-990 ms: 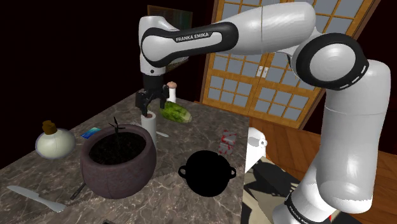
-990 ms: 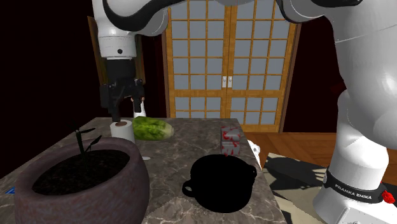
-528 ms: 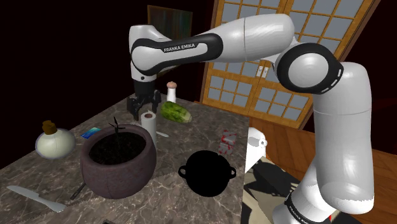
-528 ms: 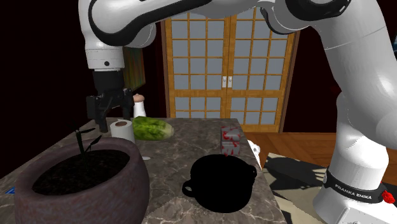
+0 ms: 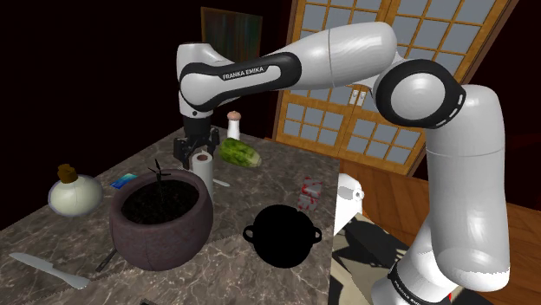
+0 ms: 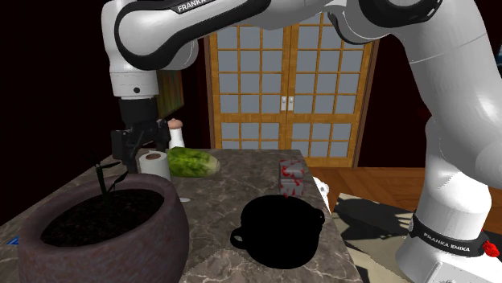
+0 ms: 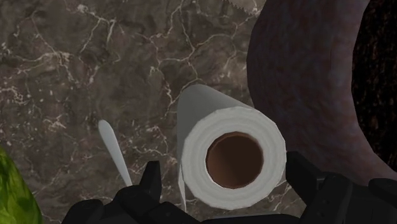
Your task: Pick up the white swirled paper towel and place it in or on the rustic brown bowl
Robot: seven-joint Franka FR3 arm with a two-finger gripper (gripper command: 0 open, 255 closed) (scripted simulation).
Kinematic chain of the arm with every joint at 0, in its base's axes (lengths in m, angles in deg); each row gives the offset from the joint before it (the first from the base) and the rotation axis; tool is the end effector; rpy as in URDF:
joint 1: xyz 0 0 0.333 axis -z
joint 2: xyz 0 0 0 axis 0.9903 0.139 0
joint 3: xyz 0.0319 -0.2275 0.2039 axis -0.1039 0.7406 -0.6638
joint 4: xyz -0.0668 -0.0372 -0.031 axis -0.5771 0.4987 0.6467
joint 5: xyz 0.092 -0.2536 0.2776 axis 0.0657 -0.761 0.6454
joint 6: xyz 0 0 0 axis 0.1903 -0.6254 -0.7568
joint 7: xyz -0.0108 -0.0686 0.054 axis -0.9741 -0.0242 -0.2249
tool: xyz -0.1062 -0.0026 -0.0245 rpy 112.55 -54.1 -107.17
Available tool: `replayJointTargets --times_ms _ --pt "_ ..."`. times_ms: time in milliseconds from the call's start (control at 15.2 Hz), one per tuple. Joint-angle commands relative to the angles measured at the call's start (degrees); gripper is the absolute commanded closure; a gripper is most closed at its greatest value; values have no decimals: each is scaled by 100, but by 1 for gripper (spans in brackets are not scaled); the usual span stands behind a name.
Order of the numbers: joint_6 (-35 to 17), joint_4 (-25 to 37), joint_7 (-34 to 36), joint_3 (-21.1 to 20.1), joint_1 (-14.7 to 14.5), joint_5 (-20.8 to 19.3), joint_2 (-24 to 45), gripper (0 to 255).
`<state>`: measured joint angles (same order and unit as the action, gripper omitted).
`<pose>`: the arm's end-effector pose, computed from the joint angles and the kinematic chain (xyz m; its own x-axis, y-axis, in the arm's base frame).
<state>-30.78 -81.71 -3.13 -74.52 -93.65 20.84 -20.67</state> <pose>0.6229 0.2731 0.3961 0.9774 0.2078 -0.0397 0.2056 -0.9772 -0.0531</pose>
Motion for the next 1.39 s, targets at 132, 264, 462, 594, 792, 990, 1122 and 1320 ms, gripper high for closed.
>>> replayJointTargets --times_ms 132,264,462,594,792,990,1122,1320 --pt "-1 -1 0 0 0 0 0 255" --pt "-1 -1 0 0 0 0 0 255" --pt "-3 -6 0 0 1 0 -3 255" --pt "-4 -6 -1 0 1 0 -2 255" --pt "65 48 0 -3 0 5 -19 255" --pt "273 213 -1 -11 -4 16 -63 255" --pt "415 331 0 -15 -7 22 -87 255" --pt "633 525 2 -21 -15 29 -113 255"
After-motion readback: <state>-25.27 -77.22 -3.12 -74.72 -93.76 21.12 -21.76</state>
